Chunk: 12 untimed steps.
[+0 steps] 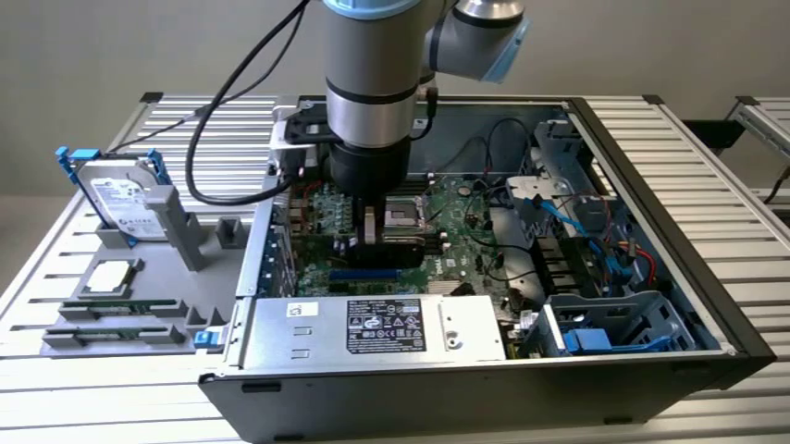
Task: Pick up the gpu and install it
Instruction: 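Insert the gpu into the slot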
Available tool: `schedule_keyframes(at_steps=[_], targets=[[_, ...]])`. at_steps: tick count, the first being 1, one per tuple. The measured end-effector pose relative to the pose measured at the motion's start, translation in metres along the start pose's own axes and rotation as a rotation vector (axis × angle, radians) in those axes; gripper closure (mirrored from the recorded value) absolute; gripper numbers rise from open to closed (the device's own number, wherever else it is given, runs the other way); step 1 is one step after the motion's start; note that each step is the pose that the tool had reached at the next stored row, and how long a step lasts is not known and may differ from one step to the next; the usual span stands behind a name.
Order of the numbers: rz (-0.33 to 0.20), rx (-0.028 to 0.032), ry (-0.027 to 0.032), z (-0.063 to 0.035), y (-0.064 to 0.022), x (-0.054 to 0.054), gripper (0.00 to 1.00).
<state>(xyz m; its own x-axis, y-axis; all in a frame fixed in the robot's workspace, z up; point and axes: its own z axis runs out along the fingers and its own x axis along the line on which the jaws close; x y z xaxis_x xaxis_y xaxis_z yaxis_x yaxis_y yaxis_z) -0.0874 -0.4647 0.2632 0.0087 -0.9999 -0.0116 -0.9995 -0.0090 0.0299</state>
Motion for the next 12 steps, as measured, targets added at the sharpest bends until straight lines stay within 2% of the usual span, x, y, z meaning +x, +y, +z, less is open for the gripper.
schedule_keyframes(at_steps=[12], targets=[[0.0, 0.0, 0.0001, 0.0054, 0.0005, 0.0, 0.73]])
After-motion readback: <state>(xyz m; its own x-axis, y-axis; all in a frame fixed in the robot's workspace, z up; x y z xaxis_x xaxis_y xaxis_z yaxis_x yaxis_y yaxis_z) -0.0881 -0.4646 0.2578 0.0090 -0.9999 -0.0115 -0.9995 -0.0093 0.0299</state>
